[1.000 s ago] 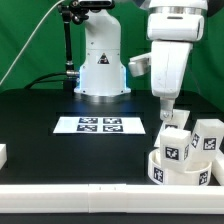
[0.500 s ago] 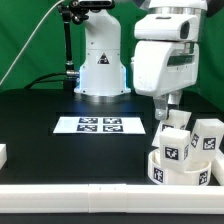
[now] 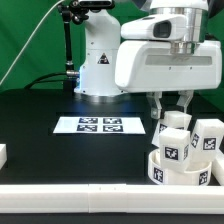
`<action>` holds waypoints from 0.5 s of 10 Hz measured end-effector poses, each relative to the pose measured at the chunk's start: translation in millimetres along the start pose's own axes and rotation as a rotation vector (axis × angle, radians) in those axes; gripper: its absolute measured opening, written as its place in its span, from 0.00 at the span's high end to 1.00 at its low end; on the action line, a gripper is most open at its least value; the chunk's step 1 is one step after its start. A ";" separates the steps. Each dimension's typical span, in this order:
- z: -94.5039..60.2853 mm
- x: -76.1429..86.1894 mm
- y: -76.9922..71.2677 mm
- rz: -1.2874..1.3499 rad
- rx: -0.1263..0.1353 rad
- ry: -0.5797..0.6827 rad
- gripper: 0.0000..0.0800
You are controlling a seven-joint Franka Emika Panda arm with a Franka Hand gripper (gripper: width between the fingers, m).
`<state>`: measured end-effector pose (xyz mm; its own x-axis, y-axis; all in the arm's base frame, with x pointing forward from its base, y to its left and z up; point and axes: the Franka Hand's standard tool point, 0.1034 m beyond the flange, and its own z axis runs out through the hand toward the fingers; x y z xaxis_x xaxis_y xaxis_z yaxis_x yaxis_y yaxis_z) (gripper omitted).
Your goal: Assemble stool
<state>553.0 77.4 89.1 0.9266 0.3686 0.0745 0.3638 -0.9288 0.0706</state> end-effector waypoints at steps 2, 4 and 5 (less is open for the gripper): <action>0.2 0.4 -2.4 0.233 0.009 0.000 0.58; 0.0 1.4 -7.3 0.441 0.018 0.000 0.58; 0.1 1.7 -10.5 0.520 0.025 -0.002 0.58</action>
Offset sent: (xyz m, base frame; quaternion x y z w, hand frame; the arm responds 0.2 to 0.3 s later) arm -0.0059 0.0039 0.0019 -0.0074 0.0041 0.2697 0.9629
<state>550.8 87.8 88.4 0.9856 -0.1421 0.0917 -0.1428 -0.9898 0.0009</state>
